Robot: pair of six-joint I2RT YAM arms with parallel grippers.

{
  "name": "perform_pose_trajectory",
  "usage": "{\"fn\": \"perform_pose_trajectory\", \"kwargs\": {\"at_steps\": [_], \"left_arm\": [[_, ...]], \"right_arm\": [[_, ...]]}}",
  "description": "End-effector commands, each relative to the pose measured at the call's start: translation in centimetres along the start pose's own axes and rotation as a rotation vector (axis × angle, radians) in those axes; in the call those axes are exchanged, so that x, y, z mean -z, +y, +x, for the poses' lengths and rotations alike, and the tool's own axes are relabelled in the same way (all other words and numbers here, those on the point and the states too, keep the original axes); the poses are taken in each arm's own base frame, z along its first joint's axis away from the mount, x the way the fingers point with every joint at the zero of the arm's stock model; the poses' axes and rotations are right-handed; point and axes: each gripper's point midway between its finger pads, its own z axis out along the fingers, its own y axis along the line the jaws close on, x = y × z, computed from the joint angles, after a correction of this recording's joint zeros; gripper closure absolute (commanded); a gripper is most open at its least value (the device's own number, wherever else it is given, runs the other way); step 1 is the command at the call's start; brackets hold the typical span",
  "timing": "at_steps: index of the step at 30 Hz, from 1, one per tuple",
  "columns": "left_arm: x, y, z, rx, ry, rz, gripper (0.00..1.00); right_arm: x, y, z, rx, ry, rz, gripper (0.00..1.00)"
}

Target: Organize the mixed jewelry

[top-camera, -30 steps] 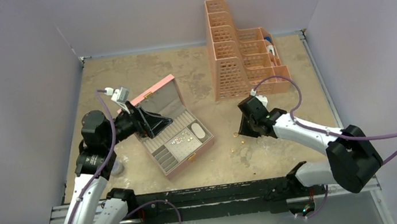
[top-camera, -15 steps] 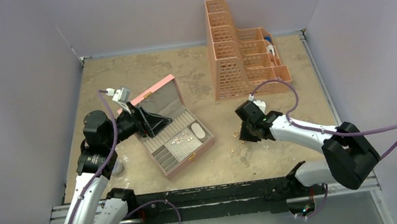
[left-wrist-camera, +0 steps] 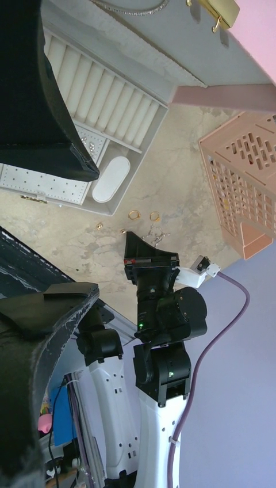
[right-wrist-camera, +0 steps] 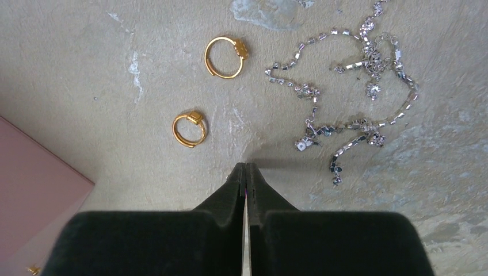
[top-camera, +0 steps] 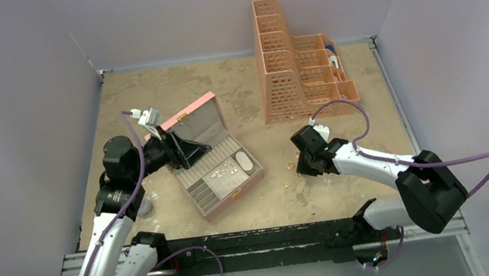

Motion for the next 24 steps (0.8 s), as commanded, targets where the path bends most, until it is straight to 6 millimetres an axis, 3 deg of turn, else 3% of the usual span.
{"fn": "perform_pose_trajectory", "kwargs": {"at_steps": [1,7,12,19,24], "left_arm": [[0.1,-0.6,-0.6,-0.015,-0.019,0.013,0.35],[0.0,-0.5,-0.5,0.004,-0.013,0.008,0.35],[-0.2,-0.3,-0.2,0.03,-0.001,0.008,0.28],[-0.7,0.1,0.5,0.135,0.033,0.003,0.17],[-1.4,-0.3,2.6,0.252,0.116,0.085,0.15]], "right_arm": [[0.2,0.3,-0.8,-0.02,-0.046,-0.01,1.0],[0.8,1.5,-1.1,-0.027,-0.053,-0.071,1.0],[1.3,2.5,-1.5,-0.034,-0.063,-0.129,1.0],[3.7,7.1,-1.9,-0.04,-0.062,-0.389,1.0],[5.8,10.4,-1.9,-0.047,-0.034,-0.582,1.0]]}}
